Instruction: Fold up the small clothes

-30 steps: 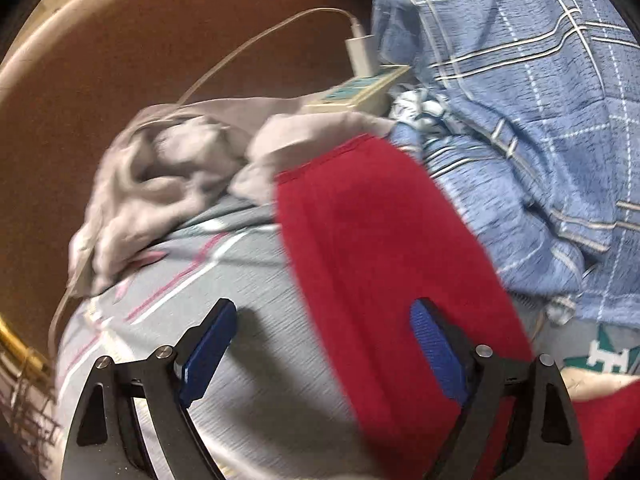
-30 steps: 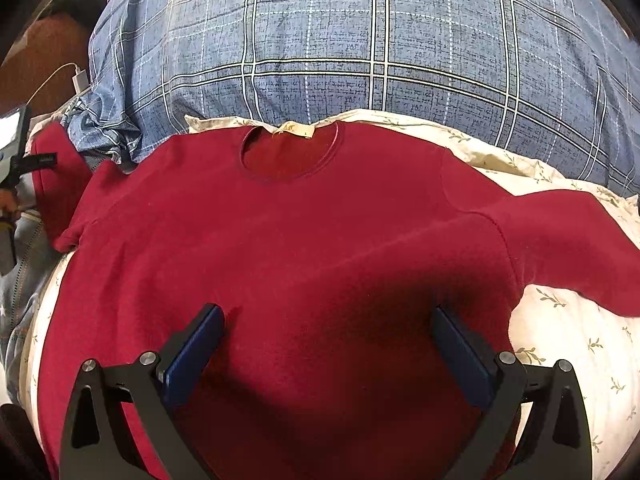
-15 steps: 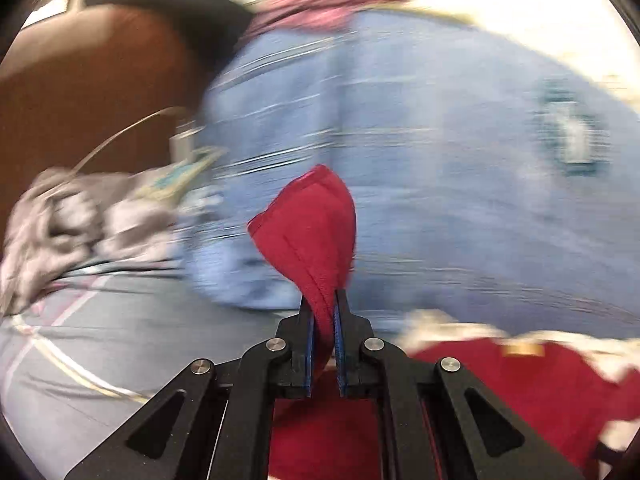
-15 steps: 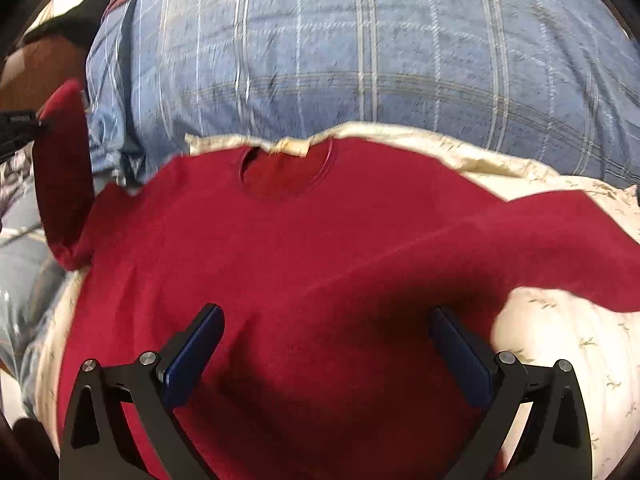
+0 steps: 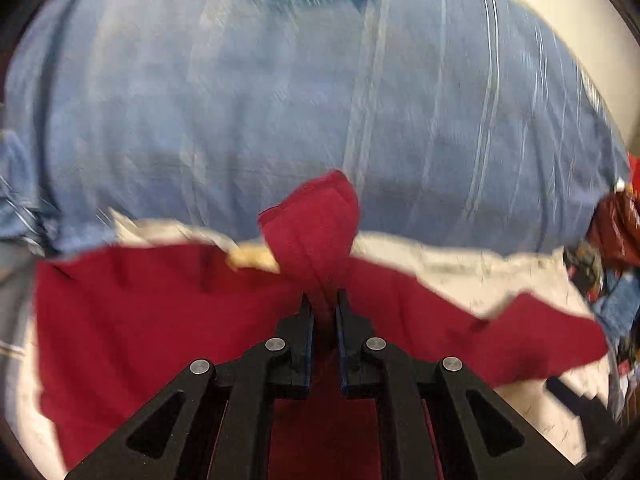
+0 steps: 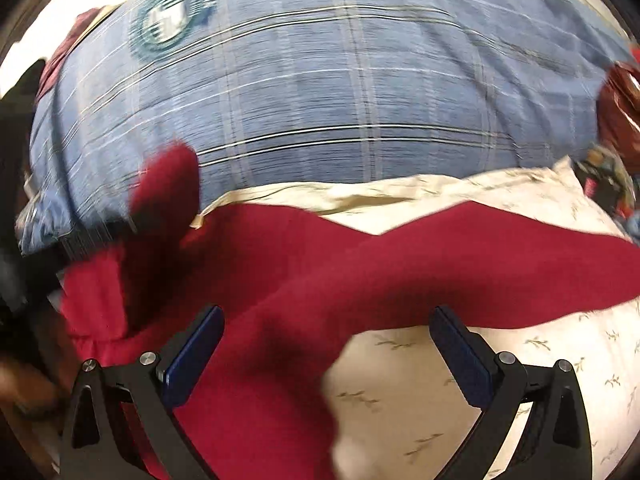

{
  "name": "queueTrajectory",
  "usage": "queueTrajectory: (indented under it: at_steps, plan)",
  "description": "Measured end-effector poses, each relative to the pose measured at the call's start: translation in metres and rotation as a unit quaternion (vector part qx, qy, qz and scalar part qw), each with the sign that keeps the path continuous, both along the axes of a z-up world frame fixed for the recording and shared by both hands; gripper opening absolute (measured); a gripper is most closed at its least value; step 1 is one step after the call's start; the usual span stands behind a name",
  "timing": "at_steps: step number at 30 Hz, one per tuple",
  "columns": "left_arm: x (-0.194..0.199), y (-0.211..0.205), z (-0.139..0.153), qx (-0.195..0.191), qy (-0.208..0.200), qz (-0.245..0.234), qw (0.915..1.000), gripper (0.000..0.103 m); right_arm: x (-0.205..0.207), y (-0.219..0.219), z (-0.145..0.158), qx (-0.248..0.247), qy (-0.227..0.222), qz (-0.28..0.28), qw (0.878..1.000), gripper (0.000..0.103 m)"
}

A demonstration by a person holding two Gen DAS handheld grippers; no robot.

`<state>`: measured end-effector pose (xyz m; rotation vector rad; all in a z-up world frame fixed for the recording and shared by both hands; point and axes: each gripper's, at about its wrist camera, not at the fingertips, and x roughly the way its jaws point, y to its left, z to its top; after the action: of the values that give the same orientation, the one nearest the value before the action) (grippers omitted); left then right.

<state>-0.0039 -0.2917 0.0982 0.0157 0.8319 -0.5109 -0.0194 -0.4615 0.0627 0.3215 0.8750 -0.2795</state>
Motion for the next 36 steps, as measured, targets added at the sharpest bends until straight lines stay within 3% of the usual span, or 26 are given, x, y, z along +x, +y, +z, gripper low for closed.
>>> queueTrajectory:
  at_steps: [2, 4, 6, 9, 14, 17, 21, 22, 23, 24, 25, 27, 31, 34, 36]
  plan:
    - [0.002, -0.002, -0.011, 0.019, 0.022, -0.005, 0.9996, 0.016, -0.003, -0.011, 0.001, 0.009, -0.002, -0.013, 1.0, 0.103]
    - [0.005, 0.003, -0.008, 0.021, 0.024, -0.007, 0.9995, 0.028, -0.006, -0.014, 0.002, 0.014, -0.005, -0.015, 1.0, 0.103]
    - [-0.002, 0.026, 0.01, 0.02, 0.001, 0.002, 0.9998, 0.05, -0.005, -0.012, 0.003, 0.017, -0.008, -0.011, 1.0, 0.103]
    - [-0.02, 0.073, 0.032, 0.029, -0.045, 0.044, 0.9976, 0.069, -0.005, -0.006, 0.004, 0.015, -0.015, 0.003, 1.0, 0.103]
    - [-0.029, 0.151, 0.029, 0.071, -0.051, 0.143, 0.9859, 0.072, 0.005, 0.006, 0.001, -0.005, -0.015, 0.017, 1.0, 0.103]
    - [-0.019, 0.17, 0.009, 0.072, -0.022, 0.182, 0.9804, 0.072, 0.02, 0.01, -0.004, -0.01, -0.007, 0.015, 1.0, 0.101]
    - [0.005, 0.169, -0.019, 0.093, -0.011, 0.209, 0.9734, 0.073, 0.054, 0.015, -0.012, -0.028, 0.008, 0.031, 0.999, 0.101]
    - [0.008, 0.168, -0.025, 0.099, -0.007, 0.211, 0.9724, 0.074, 0.064, 0.015, -0.016, -0.029, 0.016, 0.038, 0.999, 0.093]
    - [0.017, 0.168, -0.032, 0.102, -0.002, 0.213, 0.9718, 0.074, 0.077, 0.015, -0.023, -0.025, 0.032, 0.046, 0.998, 0.066]
    - [0.024, 0.17, -0.039, 0.102, 0.004, 0.213, 0.9718, 0.074, 0.088, 0.015, -0.032, -0.016, 0.053, 0.057, 0.997, 0.045]
    - [0.027, 0.169, -0.042, 0.098, 0.008, 0.213, 0.9721, 0.074, 0.096, 0.016, -0.04, -0.001, 0.073, 0.07, 0.995, 0.007]
    - [0.027, 0.167, -0.042, 0.099, 0.008, 0.214, 0.9718, 0.074, 0.101, 0.017, -0.046, 0.011, 0.085, 0.08, 0.993, 0.009]
    - [0.028, 0.16, -0.041, 0.112, -0.002, 0.21, 0.9712, 0.074, 0.086, 0.019, -0.031, -0.035, 0.039, 0.073, 0.996, 0.008]
    - [0.03, 0.158, -0.049, 0.123, -0.005, 0.208, 0.9703, 0.074, 0.093, 0.014, -0.044, -0.06, 0.066, 0.055, 0.995, 0.003]
    - [0.03, 0.157, -0.05, 0.123, -0.006, 0.209, 0.9702, 0.074, 0.095, 0.006, -0.051, -0.049, 0.083, 0.047, 0.994, 0.003]
